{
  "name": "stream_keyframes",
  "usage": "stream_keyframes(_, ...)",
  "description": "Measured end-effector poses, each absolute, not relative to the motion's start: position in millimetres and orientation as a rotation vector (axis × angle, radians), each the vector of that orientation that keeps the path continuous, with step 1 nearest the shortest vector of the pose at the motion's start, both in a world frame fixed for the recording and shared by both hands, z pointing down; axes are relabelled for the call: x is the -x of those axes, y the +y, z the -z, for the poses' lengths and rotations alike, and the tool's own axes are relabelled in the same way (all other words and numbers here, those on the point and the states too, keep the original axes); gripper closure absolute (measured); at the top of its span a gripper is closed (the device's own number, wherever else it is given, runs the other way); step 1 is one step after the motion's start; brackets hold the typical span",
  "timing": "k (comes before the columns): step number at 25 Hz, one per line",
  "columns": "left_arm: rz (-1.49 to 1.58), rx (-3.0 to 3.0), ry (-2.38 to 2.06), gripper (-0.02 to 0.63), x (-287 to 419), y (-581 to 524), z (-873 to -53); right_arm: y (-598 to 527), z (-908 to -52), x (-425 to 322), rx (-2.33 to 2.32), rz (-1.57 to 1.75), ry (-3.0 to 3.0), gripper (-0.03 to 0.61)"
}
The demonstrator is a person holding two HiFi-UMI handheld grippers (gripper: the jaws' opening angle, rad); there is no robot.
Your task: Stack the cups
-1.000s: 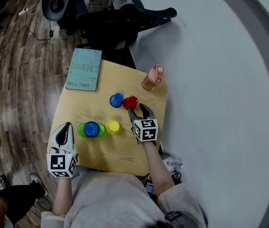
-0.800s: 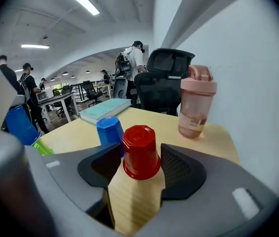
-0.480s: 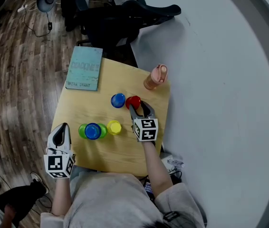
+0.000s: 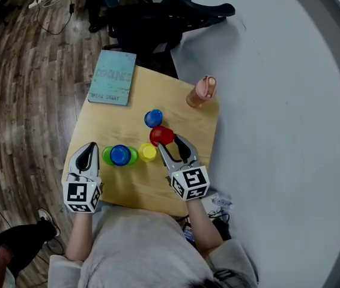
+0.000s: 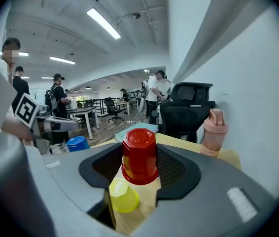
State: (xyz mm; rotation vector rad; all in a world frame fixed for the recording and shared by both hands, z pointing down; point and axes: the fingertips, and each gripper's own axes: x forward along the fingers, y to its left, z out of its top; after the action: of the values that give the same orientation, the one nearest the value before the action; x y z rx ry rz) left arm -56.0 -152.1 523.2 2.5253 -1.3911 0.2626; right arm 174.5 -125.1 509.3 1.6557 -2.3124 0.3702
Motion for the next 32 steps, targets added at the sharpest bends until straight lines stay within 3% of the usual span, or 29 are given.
stream_keyframes(11, -0.242, -2.497, -1.436, 0.554, 61.7, -135.7, -520.0, -84.2, -531.7, -106.1, -1.39, -0.379, -2.356, 0.368)
stream_keyframes(32, -0.24, -2.472, -1.465, 0.554, 73.1, -129.1, -520.3, -81.6, -542.8, -91.0, -1.326, -0.365, -2.321, 0.365)
